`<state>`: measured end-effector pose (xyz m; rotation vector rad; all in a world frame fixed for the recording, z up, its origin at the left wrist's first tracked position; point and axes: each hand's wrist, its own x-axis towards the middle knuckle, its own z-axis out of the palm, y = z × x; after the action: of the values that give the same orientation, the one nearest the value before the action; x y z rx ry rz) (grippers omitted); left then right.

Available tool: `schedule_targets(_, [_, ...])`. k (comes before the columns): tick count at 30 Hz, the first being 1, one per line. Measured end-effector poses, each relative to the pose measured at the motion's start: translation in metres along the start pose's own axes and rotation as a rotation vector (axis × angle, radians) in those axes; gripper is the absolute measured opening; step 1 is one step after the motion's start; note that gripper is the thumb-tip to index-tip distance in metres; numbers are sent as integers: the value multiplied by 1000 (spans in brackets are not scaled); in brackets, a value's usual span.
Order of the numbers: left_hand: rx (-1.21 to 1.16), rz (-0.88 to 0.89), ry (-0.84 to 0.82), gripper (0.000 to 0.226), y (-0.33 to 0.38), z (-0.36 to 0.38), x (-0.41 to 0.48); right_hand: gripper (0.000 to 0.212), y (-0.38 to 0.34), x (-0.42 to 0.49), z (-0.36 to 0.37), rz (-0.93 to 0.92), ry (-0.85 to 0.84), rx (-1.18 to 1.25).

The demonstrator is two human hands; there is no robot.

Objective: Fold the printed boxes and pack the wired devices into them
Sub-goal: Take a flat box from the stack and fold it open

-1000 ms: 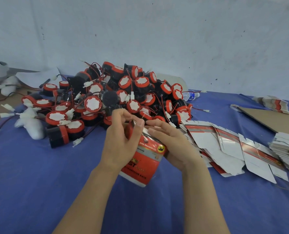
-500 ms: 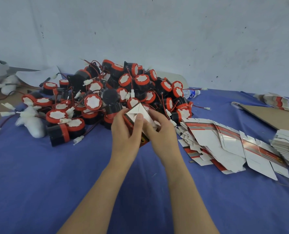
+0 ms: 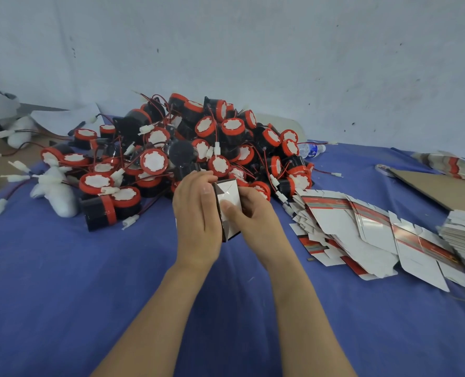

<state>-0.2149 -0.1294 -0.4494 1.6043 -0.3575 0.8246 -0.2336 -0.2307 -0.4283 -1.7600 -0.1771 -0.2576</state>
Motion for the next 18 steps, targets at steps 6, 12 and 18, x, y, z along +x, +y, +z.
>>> schedule_targets(6, [-9,18,27,39,-1,-1,0,26,1,0,1,-5,-8,8])
schedule_targets(12, [-19,62,59,25,2,-1,1,32,0,0,0,-42,-66,20])
schedule_targets(18, [-45,68,73,29,4,-3,2,34,-1,-1,1,-43,-70,40])
